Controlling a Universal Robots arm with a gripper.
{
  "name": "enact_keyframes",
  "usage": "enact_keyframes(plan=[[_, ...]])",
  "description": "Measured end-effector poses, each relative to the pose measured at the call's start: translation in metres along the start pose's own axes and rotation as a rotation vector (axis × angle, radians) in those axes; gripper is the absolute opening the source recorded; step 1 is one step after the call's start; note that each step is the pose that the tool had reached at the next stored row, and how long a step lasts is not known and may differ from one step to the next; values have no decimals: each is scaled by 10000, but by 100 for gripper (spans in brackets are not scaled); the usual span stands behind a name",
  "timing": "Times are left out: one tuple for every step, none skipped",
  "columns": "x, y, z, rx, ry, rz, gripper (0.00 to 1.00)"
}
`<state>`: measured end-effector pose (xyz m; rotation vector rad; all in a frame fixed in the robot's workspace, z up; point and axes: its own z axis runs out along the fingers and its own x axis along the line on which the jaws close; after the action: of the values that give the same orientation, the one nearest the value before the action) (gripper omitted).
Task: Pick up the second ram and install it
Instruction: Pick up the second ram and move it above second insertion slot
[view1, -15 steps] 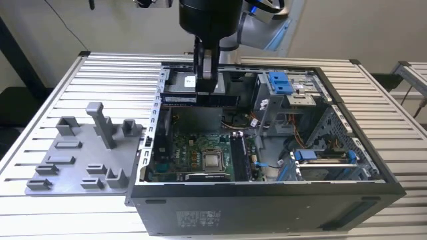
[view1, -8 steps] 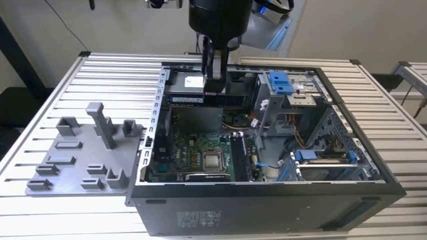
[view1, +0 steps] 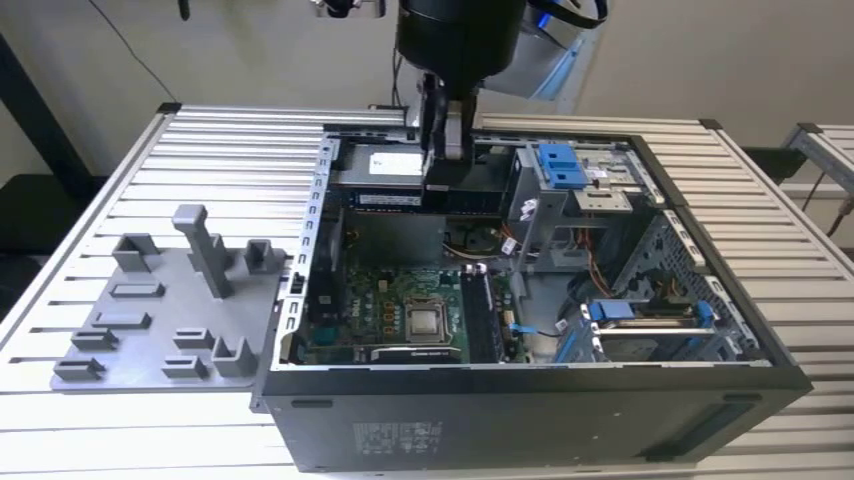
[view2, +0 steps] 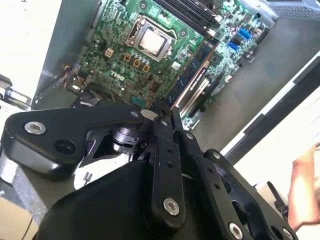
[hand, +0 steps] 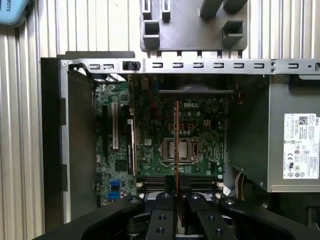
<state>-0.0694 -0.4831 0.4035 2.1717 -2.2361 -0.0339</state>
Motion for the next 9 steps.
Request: enact_keyframes(plan=[[0, -14, 0, 0, -1, 0, 14], [0, -26, 0, 0, -1, 0, 14], [-1, -40, -1, 0, 0, 0, 14], [-2, -53, -2, 0, -1, 0, 14], [-2, -65, -2, 0, -1, 0, 14], [-2, -75, -2, 0, -1, 0, 14], [-2, -88, -2, 0, -1, 0, 14], [-3, -99, -3, 0, 0, 0, 14], [-3, -107, -3, 0, 0, 0, 14]])
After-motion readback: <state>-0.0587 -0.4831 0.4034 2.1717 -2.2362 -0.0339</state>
